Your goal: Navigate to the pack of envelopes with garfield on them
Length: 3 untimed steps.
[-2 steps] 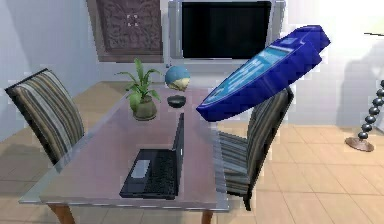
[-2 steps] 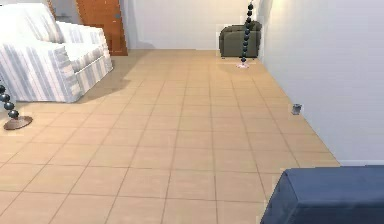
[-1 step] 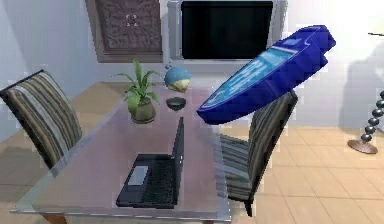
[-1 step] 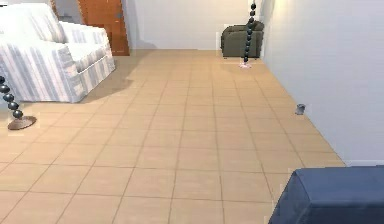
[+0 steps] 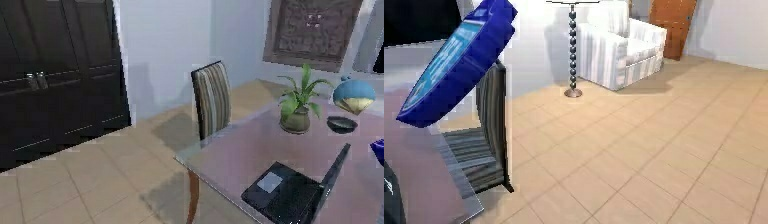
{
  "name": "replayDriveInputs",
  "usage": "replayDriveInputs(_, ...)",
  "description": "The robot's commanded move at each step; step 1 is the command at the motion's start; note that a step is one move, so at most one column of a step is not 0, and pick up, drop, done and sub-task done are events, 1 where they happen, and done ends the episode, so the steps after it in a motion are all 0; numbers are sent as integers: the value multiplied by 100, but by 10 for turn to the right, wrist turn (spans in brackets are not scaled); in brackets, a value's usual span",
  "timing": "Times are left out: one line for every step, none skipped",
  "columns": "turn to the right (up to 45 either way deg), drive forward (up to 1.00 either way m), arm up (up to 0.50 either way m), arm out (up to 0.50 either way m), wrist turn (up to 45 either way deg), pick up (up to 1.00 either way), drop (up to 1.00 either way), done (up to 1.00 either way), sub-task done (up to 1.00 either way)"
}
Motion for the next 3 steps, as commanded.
replayDriveInputs(-420,0,0,0,0,0,0,0,0)
replayDriveInputs(0,80,0,0,0,0,0,0,0)
replayDriveInputs(-450,0,0,0,0,0,0,0,0)
